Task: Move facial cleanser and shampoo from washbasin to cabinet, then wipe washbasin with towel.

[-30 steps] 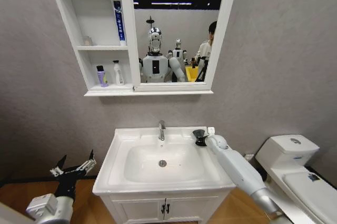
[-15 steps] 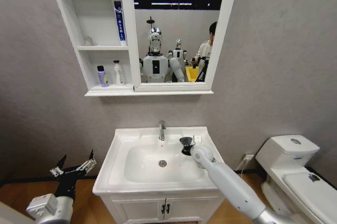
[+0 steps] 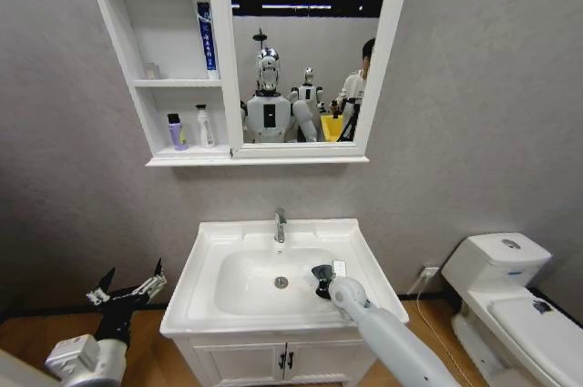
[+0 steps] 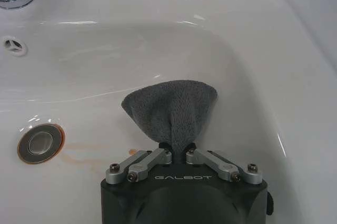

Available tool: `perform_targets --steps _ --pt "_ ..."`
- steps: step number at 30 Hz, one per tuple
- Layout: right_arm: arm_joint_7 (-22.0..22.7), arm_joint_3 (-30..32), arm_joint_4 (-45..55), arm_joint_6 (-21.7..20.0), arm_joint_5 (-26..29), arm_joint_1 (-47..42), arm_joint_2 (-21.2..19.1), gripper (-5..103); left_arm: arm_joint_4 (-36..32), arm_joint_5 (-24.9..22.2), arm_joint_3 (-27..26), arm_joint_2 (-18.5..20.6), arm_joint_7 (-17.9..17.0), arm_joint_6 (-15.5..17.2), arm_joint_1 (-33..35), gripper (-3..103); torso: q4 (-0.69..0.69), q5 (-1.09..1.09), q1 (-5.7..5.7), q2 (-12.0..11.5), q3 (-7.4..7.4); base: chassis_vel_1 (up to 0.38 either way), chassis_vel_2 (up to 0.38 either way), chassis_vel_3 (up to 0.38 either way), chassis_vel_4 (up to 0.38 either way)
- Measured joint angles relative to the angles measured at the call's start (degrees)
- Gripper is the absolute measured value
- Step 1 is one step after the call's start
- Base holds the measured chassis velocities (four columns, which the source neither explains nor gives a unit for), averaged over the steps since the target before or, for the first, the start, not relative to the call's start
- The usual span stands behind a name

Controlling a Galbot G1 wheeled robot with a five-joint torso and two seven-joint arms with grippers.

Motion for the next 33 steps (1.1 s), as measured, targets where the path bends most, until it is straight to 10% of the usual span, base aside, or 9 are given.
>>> perform_targets --steps 33 --pt "-19.9 0.1 -17.5 1.8 -10.7 5.2 12.6 7 0.0 0.0 0.0 0.0 0.0 0.0 0.0 100 -0.01 -0.01 0.0 0.0 0.0 0.0 0.0 0.0 0.0"
